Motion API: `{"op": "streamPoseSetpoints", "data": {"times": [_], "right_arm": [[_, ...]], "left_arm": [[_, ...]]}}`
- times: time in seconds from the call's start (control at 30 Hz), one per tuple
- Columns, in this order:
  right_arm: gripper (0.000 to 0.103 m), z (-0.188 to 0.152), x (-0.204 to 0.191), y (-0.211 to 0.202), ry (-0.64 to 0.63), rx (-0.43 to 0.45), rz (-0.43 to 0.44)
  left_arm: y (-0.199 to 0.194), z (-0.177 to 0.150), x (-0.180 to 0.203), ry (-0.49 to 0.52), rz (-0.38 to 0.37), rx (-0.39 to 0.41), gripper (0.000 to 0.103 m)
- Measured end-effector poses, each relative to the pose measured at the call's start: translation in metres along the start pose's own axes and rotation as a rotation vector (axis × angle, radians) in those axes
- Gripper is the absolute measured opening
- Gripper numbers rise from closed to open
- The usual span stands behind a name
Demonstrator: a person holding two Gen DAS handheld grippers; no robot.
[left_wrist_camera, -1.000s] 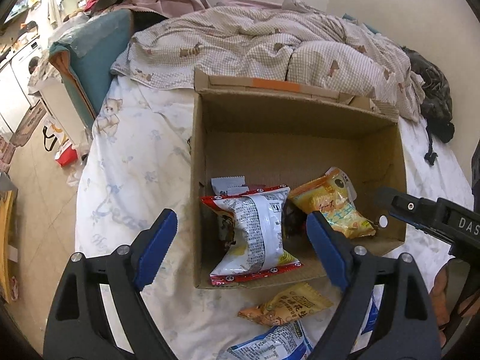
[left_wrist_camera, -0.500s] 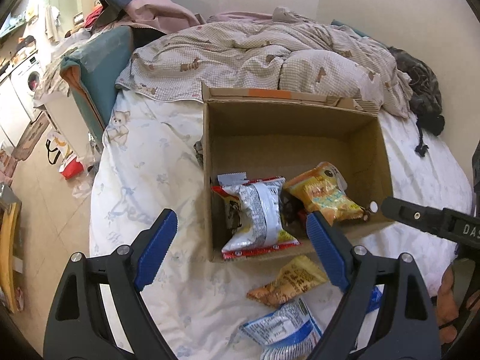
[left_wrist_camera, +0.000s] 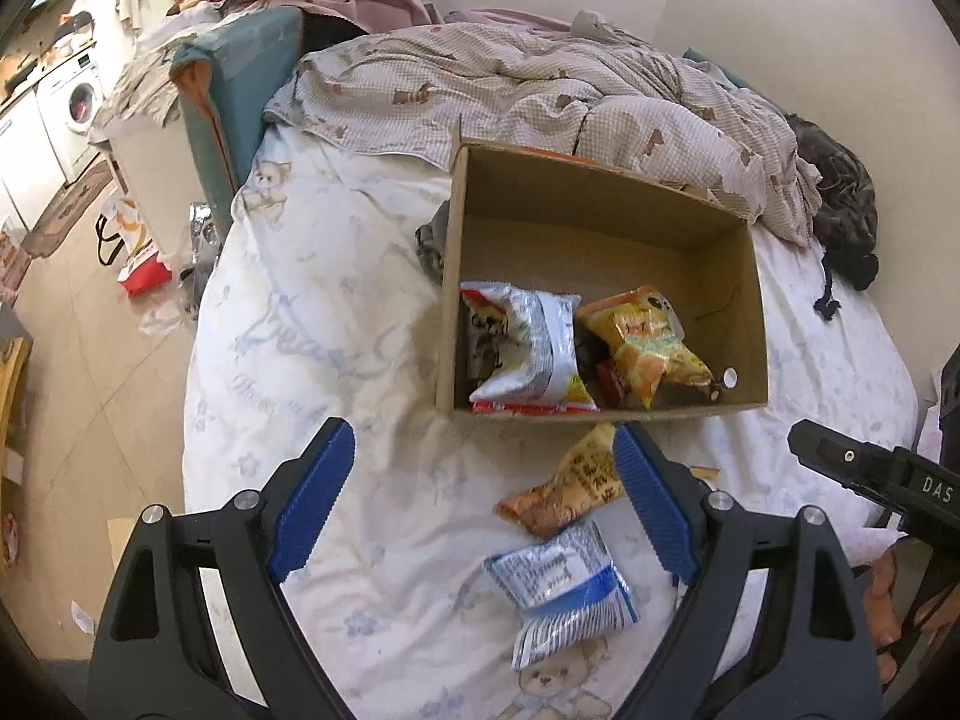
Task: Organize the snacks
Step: 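Withdraw both tools from the box toward the remaining snacks, then grasp blue-and-white chip bag with the left tool and lift it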
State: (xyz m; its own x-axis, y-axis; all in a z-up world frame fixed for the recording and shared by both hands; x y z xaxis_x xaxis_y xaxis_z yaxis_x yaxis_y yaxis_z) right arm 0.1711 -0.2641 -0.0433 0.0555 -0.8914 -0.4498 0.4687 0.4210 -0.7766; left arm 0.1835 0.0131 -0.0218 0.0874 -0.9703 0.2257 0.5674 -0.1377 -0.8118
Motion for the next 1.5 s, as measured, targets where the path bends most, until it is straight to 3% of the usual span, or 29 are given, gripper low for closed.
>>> {"op": "streamPoseSetpoints", "data": {"times": [0.17,0.27,0.37,0.4,0.47,0.6,0.7,0.93,1.3,1.37,1.43,1.47,1.5], "right_arm": [[0.073,-0.013,0.007,-0.007,0.027,-0.006,-0.01],[0.073,-0.021,0.01,-0.008,0.038,-0.018,-0.02],[0.074,-0.027,0.011,-0.009,0.031,-0.031,-0.026],[0.076,-0.03,0.012,-0.01,0.03,-0.035,-0.028],[0.089,-0.035,0.017,-0.011,0.045,-0.04,-0.024],[0.09,-0.042,0.028,-0.012,0.065,-0.059,-0.043],[0.09,-0.046,0.039,-0.012,0.104,-0.075,-0.049],[0.09,-0.046,0.053,-0.01,0.171,-0.09,-0.052],[0.09,-0.045,0.061,-0.005,0.193,-0.101,-0.069],[0.09,-0.045,0.063,-0.003,0.2,-0.108,-0.073],[0.09,-0.044,0.064,0.0,0.203,-0.116,-0.072],[0.09,-0.044,0.063,0.002,0.203,-0.119,-0.071],[0.09,-0.043,0.063,0.003,0.202,-0.12,-0.07]], "left_arm": [[-0.009,-0.013,-0.008,-0.022,0.032,0.011,0.087],[-0.01,-0.021,-0.01,-0.039,0.036,-0.002,0.096],[-0.011,-0.03,-0.012,-0.046,0.035,-0.017,0.096],[-0.011,-0.033,-0.012,-0.047,0.037,-0.023,0.096],[-0.011,-0.038,-0.014,-0.056,0.042,-0.032,0.096],[-0.004,-0.044,-0.02,-0.102,0.041,-0.069,0.096],[0.008,-0.051,-0.018,-0.099,0.062,-0.124,0.096],[0.063,-0.084,0.004,-0.107,-0.002,-0.36,0.096],[0.129,-0.109,0.027,-0.115,0.006,-0.519,0.096],[0.132,-0.115,0.03,-0.089,0.003,-0.544,0.089],[0.131,-0.118,0.028,-0.087,-0.003,-0.548,0.077],[0.129,-0.118,0.027,-0.088,-0.015,-0.551,0.065],[0.128,-0.118,0.027,-0.086,-0.023,-0.554,0.061]]}}
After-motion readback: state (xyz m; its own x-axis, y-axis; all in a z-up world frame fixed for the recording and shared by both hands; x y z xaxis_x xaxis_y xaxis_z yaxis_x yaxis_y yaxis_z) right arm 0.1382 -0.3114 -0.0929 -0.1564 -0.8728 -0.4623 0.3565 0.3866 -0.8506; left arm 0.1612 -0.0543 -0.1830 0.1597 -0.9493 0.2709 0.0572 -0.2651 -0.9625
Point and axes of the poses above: each gripper's, at about its wrist camera, not at the fingertips, and y roughly the way its jaws point, x to its right, z to its top, the point moved 1 cm from there along y, roughly the way its jaws point, and after that the axes turned 8 degrees about -y, right-handed, at the moved point
